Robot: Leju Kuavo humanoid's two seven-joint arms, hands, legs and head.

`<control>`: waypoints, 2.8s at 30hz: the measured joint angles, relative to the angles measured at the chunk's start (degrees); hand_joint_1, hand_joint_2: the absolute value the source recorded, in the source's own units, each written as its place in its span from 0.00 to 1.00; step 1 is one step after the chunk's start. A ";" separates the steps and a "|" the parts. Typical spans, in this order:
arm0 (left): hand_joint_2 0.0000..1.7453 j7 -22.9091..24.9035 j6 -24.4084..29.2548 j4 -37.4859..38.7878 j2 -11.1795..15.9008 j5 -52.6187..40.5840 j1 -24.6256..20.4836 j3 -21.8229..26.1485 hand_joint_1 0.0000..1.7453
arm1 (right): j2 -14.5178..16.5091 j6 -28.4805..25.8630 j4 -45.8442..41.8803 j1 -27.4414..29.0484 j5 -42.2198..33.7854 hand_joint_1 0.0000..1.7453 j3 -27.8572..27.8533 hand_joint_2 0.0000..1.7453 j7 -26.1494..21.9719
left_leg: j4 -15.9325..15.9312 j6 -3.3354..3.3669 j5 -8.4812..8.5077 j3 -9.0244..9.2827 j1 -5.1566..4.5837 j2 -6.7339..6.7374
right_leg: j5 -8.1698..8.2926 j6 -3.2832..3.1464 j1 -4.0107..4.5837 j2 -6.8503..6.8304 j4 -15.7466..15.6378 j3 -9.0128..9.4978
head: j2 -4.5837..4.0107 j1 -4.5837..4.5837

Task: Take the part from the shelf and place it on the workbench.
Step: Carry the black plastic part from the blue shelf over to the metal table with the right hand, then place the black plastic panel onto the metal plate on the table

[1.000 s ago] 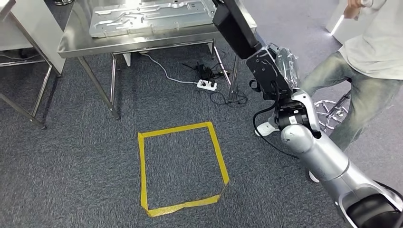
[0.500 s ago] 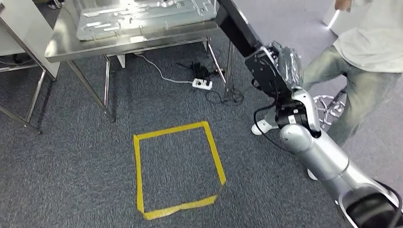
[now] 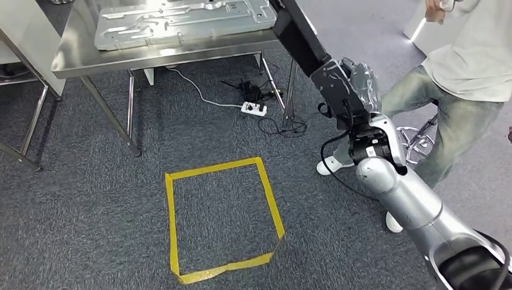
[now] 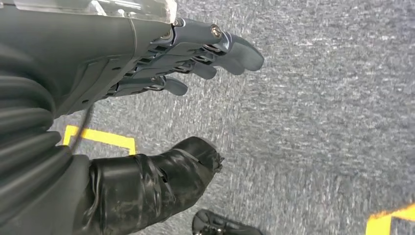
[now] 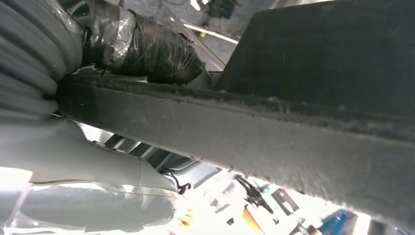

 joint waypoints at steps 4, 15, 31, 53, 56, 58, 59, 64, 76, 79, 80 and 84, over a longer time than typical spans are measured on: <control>1.00 0.07 -0.03 0.00 -0.04 0.01 0.00 0.00 0.00 | -0.28 0.25 0.46 0.23 -0.02 1.00 -0.05 1.00 0.32 | -0.14 0.27 -1.26 1.64 0.04 0.03 | -2.61 0.43 -0.19 -0.20 11.55 -7.43 | 0.00 0.05; 1.00 0.31 -0.13 0.02 0.07 0.43 -0.19 -0.01 0.00 | -0.77 2.34 1.08 0.19 1.13 1.00 -0.05 1.00 0.62 | 4.33 -2.35 -6.49 2.36 -0.17 0.10 | 3.71 -1.50 -0.55 -0.41 -2.36 -1.49 | 0.00 -0.53; 1.00 -0.02 -0.30 0.02 0.26 0.52 0.03 -0.02 0.00 | -1.03 7.52 1.24 -1.24 5.84 1.00 0.10 1.00 0.32 | -0.06 0.47 -0.40 0.42 -0.21 -0.09 | -1.72 0.12 -0.15 -0.19 1.33 1.39 | 0.00 -0.56; 1.00 -1.14 -1.31 0.03 -0.11 0.53 -0.08 -0.04 0.00 | -1.42 24.28 1.00 -7.20 25.70 1.00 7.00 1.00 -2.97 | 10.40 -1.32 -3.98 -5.43 -0.32 -0.26 | 2.40 -2.05 0.30 -0.32 -2.23 0.26 | 0.00 -0.61; 1.00 -1.20 -1.32 0.03 0.16 0.55 -0.10 -0.06 0.00 | -1.50 26.37 0.85 -9.05 27.78 1.00 9.03 1.00 -3.98 | 2.62 1.16 0.29 -3.06 -1.41 -0.33 | 1.90 -1.71 0.49 -0.12 -2.81 1.48 | 0.00 -0.50; 1.00 -1.21 -1.33 0.03 0.24 0.55 -0.12 -0.08 0.00 | -1.63 27.14 0.75 -9.69 28.42 1.00 9.92 1.00 -4.43 | 0.84 1.70 0.20 -1.70 -1.53 -0.37 | 2.33 -1.13 0.44 -0.04 -3.09 2.11 | 0.00 -0.51; 1.00 -1.20 -1.36 0.03 0.23 0.54 -0.06 -0.08 0.00 | -1.69 27.50 0.73 -9.94 28.70 1.00 10.32 1.00 -4.65 | -0.03 1.77 0.52 -0.81 -1.42 -0.34 | 2.33 -0.89 0.41 -0.12 -2.81 2.34 | 0.00 -0.50; 1.00 -1.07 -1.62 0.02 0.09 0.32 -0.13 -0.33 0.00 | -2.30 31.09 0.76 -12.28 29.44 1.00 12.64 1.00 -6.65 | -1.04 1.61 -0.02 1.51 -0.87 -0.23 | -2.93 0.19 -0.01 -0.31 8.90 -4.40 | 0.00 -0.25; 1.00 0.02 -0.63 0.04 0.99 -0.64 -0.23 -1.23 0.00 | -4.84 35.69 1.56 -14.84 30.96 1.00 18.46 1.00 -9.64 | 6.34 -2.17 -5.80 0.94 0.05 -0.32 | 3.47 -1.22 -0.73 -0.42 -1.20 -2.10 | 0.00 -0.24; 1.00 0.27 -0.35 0.04 1.39 -0.58 -0.31 -1.26 0.00 | -5.66 36.24 1.56 -15.06 31.56 1.00 18.86 1.00 -9.74 | 15.77 -3.00 -8.64 -5.13 0.40 -0.27 | 2.49 -1.60 -0.69 -0.38 -1.31 -0.99 | 0.01 -0.31; 1.00 0.38 -0.30 0.04 1.44 -0.55 -0.21 -1.27 0.00 | -5.91 36.32 1.57 -15.05 31.66 1.00 19.03 1.00 -9.73 | 17.57 -3.04 -8.76 -6.83 0.43 -0.27 | 2.10 -1.59 -0.65 -0.31 -1.31 -0.56 | 0.01 -0.30; 1.00 0.82 -0.15 0.04 1.76 -0.48 0.02 -1.29 0.00 | -6.83 36.23 1.57 -15.00 32.03 1.00 19.43 1.00 -9.52 | 8.49 -1.59 -0.73 -5.50 0.07 -0.29 | 0.39 -1.45 -0.33 -0.09 -1.61 1.99 | 0.00 -0.26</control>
